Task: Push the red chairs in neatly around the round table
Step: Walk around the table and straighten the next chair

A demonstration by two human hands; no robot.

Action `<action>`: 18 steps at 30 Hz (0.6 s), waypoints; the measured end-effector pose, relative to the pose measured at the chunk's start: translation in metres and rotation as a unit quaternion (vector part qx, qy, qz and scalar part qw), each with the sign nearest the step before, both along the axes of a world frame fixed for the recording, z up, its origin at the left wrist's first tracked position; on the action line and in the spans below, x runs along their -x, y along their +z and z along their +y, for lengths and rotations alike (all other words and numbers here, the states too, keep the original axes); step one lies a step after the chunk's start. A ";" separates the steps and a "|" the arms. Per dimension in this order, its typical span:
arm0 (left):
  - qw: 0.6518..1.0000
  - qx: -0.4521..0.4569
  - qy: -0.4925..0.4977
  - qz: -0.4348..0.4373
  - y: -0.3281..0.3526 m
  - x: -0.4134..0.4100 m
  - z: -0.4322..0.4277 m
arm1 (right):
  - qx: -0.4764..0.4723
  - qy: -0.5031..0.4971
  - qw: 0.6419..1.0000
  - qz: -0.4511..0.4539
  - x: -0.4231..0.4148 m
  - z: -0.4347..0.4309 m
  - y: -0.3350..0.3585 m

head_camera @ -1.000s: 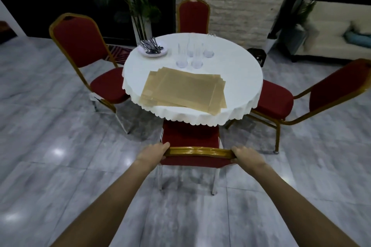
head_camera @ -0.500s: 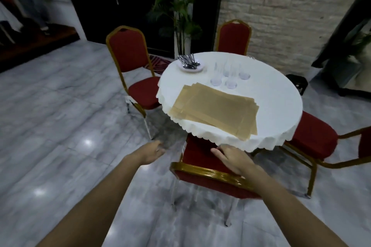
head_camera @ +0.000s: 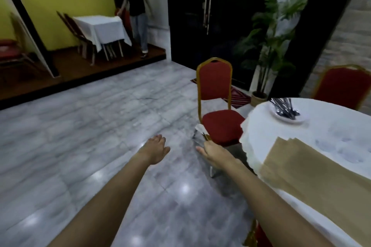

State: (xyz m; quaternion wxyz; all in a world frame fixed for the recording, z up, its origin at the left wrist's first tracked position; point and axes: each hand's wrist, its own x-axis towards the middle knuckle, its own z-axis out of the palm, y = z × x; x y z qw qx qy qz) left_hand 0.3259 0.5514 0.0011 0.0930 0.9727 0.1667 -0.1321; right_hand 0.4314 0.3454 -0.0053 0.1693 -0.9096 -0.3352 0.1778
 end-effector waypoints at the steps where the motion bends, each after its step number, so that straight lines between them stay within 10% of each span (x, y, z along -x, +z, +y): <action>1: 1.000 -0.011 0.003 -0.003 0.002 -0.008 0.024 | 0.003 0.003 1.000 -0.006 -0.010 0.022 0.002; 18: 0.999 -0.039 -0.033 0.016 -0.010 -0.263 0.276 | 0.039 0.017 0.999 -0.033 -0.260 0.263 -0.008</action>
